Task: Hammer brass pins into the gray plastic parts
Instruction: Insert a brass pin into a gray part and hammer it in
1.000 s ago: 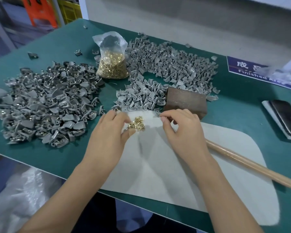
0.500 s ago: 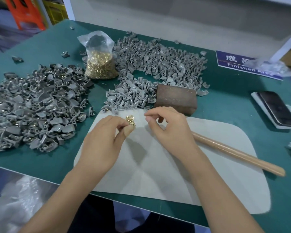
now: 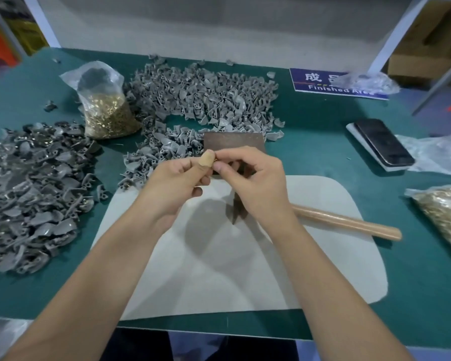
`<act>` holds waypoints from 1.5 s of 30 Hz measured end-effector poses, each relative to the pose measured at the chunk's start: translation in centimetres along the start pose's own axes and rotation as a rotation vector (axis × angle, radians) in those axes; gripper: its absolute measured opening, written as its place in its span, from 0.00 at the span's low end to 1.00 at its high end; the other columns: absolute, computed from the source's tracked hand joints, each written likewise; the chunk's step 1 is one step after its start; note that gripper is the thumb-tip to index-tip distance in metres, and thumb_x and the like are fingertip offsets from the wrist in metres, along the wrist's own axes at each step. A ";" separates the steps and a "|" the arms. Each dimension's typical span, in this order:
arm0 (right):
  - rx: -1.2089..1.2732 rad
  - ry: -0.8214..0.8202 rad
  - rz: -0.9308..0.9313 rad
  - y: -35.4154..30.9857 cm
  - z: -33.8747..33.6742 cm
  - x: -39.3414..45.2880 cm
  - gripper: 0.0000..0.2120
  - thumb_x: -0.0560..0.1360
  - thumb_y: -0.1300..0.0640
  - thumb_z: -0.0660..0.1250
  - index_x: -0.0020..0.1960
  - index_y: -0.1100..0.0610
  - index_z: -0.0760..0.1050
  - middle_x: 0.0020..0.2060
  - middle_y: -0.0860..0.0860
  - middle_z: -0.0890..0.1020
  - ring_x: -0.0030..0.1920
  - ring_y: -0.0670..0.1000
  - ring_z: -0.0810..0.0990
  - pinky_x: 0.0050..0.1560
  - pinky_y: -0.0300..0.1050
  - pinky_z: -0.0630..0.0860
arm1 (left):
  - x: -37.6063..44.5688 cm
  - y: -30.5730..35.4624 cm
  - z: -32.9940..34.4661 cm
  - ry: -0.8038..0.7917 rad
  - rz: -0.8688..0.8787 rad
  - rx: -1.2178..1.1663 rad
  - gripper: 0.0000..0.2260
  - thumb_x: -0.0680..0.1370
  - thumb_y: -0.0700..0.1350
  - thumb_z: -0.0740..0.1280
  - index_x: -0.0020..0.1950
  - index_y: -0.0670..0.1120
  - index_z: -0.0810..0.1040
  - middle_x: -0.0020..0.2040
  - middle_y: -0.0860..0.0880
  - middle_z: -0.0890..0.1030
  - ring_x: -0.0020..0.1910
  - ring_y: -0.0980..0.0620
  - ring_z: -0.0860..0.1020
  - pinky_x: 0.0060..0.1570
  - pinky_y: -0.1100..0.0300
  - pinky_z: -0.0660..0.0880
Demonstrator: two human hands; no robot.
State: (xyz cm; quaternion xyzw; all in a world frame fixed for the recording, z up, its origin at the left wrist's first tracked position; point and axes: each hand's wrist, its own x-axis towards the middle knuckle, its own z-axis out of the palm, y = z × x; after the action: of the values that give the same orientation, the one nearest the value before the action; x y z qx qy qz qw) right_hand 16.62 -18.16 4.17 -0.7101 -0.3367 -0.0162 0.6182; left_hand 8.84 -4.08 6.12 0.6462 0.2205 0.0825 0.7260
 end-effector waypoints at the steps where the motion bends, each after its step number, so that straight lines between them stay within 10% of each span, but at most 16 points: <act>1: -0.012 0.010 -0.013 0.0 -0.1 0.1 0.07 0.74 0.61 0.77 0.51 0.52 0.87 0.42 0.43 0.85 0.42 0.51 0.79 0.46 0.46 0.78 | 0.1 0.0 0.1 -0.011 0.001 -0.023 0.14 0.71 0.58 0.70 0.40 0.47 0.83 0.36 0.51 0.79 0.37 0.56 0.75 0.43 0.60 0.71; 7: -0.090 0.047 -0.007 0.5 0.0 0.2 0.03 0.76 0.61 0.73 0.46 0.54 0.82 0.39 0.44 0.83 0.41 0.46 0.80 0.44 0.41 0.76 | 1.7 -0.9 -0.5 0.224 0.199 0.272 0.16 0.83 0.59 0.62 0.46 0.53 0.85 0.36 0.64 0.82 0.38 0.67 0.78 0.38 0.74 0.69; 11: -0.201 0.074 -0.010 1.3 0.0 0.4 0.03 0.76 0.61 0.72 0.45 0.54 0.82 0.40 0.44 0.83 0.43 0.49 0.82 0.47 0.49 0.79 | 2.9 -1.7 -1.7 0.338 0.379 0.766 0.13 0.83 0.59 0.61 0.46 0.53 0.78 0.28 0.58 0.76 0.30 0.58 0.73 0.33 0.57 0.69; 20: -0.213 0.072 0.069 1.9 0.5 0.4 0.05 0.76 0.60 0.72 0.44 0.52 0.82 0.38 0.42 0.82 0.41 0.45 0.81 0.44 0.40 0.77 | 3.5 -2.9 -3.1 0.320 0.436 1.230 0.16 0.72 0.66 0.71 0.51 0.58 0.76 0.38 0.59 0.75 0.40 0.52 0.76 0.34 0.57 0.67; 30: -0.226 0.067 0.074 1.7 0.6 0.2 0.06 0.76 0.59 0.72 0.43 0.49 0.81 0.38 0.42 0.82 0.40 0.45 0.80 0.42 0.35 0.74 | 3.1 -2.8 -3.5 0.315 0.459 1.185 0.04 0.78 0.54 0.70 0.45 0.55 0.79 0.42 0.54 0.75 0.38 0.49 0.78 0.34 0.57 0.69; 35: -0.217 0.101 0.083 1.4 0.2 0.6 0.05 0.76 0.60 0.72 0.45 0.51 0.82 0.38 0.43 0.83 0.41 0.47 0.81 0.44 0.35 0.75 | 3.0 -1.2 -3.5 0.361 0.506 0.946 0.05 0.78 0.57 0.66 0.47 0.59 0.74 0.26 0.56 0.73 0.25 0.58 0.72 0.27 0.63 0.64; 45: -0.294 0.187 0.084 1.0 -3.0 2.8 0.05 0.78 0.59 0.70 0.45 0.51 0.81 0.37 0.43 0.82 0.40 0.44 0.78 0.45 0.35 0.72 | 7.7 1.9 -1.2 -0.026 0.718 1.246 0.04 0.78 0.56 0.67 0.46 0.57 0.76 0.43 0.58 0.75 0.45 0.57 0.73 0.35 0.62 0.64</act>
State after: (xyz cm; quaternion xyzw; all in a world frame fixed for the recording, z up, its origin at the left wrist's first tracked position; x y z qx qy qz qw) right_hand 20.44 -19.55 5.20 -0.8017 -0.2418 -0.1057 0.5363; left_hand 15.51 0.44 6.19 0.9740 -0.0082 0.1670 0.1528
